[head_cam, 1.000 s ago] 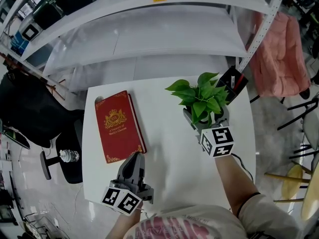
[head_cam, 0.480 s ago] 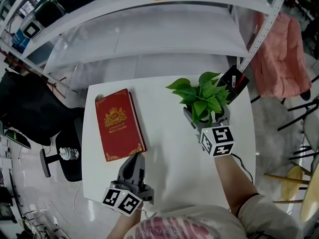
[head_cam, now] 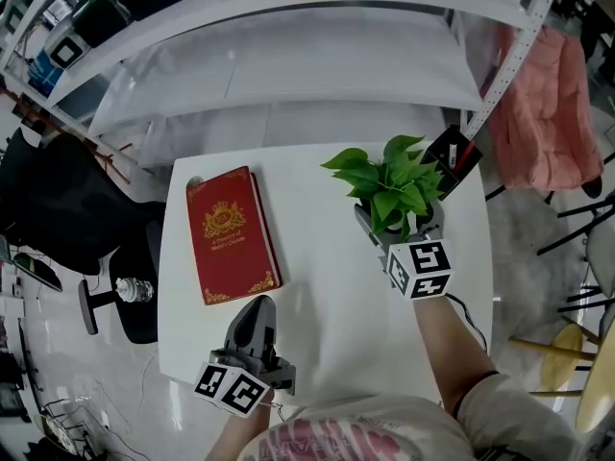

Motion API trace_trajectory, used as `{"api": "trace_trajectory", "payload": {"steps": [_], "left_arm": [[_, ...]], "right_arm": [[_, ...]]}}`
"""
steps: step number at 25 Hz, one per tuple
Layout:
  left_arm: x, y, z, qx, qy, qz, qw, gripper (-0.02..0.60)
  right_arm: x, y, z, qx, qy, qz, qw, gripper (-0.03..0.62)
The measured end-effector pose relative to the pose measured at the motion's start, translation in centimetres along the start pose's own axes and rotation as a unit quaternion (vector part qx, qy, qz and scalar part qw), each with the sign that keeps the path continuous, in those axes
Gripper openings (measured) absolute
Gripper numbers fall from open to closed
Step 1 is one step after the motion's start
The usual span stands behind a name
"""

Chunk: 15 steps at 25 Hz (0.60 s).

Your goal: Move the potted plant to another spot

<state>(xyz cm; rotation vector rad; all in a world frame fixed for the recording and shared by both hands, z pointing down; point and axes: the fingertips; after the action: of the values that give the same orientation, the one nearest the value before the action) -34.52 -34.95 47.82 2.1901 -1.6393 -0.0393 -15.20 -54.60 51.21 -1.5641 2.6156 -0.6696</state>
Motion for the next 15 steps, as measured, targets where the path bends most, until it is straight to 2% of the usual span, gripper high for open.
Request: {"api": "trace_trajectory", "payload": {"steps": [15], "left_arm": [[-2.2,0.1,1.0,0.005,-0.008,0.025,0.9996,0.025]], "right_arm": [[-0.1,0.5,0.5,-0.015,0.002,0.009,1.000,0.539]]}}
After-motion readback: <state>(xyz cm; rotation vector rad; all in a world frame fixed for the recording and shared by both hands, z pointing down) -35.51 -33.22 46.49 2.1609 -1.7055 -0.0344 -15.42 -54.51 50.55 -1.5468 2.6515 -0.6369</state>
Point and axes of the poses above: the fingertips, and each gripper's own axes: x forward along the fingers, y to its left, z out of its top, and after that the axes turned 15 degrees about x, right-handed
